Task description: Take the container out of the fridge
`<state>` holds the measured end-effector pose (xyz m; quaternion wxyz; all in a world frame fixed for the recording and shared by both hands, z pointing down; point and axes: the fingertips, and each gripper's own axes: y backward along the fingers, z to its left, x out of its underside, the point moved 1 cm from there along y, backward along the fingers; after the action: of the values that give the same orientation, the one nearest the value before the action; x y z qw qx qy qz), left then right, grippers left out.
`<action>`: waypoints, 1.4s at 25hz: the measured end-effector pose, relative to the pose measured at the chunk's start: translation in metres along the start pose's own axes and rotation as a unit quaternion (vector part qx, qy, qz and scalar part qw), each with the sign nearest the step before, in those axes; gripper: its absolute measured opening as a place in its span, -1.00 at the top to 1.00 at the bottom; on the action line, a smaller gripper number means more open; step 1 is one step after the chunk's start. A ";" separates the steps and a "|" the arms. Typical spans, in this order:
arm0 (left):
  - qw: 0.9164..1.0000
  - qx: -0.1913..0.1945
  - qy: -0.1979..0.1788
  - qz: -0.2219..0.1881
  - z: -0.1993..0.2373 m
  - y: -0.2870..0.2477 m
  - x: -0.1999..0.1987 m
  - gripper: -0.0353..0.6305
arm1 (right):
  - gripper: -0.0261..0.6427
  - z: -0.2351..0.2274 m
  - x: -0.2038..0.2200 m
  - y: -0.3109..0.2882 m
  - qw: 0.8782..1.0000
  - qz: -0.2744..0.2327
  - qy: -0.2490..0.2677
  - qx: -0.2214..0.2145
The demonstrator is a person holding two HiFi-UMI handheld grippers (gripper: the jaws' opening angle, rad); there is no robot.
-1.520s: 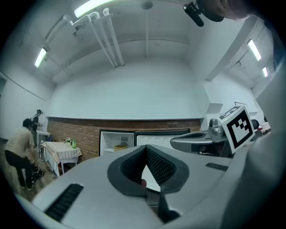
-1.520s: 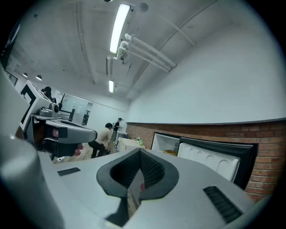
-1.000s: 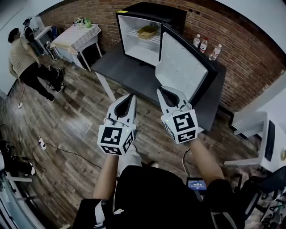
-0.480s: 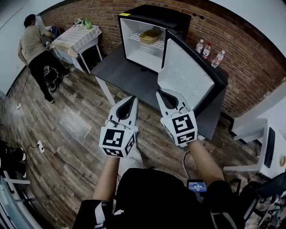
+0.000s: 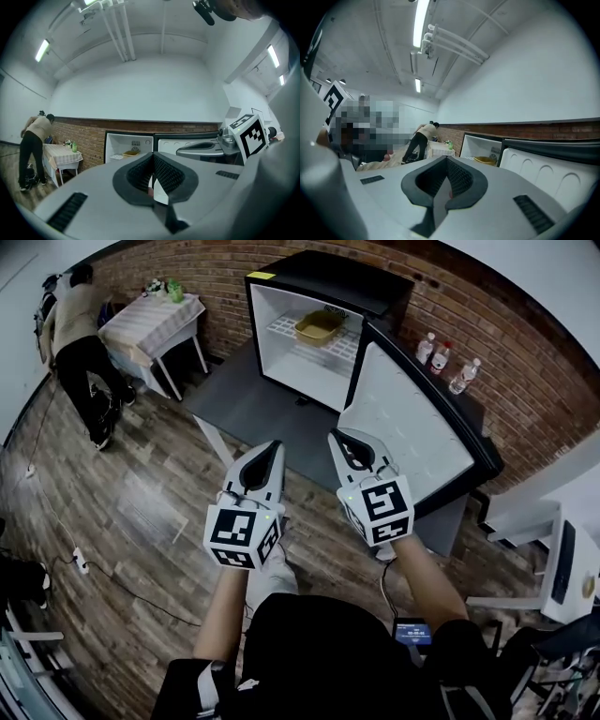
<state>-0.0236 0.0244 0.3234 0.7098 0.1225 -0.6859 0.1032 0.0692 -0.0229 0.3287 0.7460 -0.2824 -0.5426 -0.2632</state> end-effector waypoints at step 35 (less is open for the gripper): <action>0.997 0.070 -0.021 -0.008 0.209 -0.144 -0.018 0.86 | 0.80 -0.046 -0.039 -0.244 0.998 0.027 0.008 0.056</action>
<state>-0.1768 -0.1775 0.3069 0.6859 0.1795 -0.6905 0.1430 -0.0813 -0.2236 0.3132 0.7717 -0.2527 -0.5431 -0.2139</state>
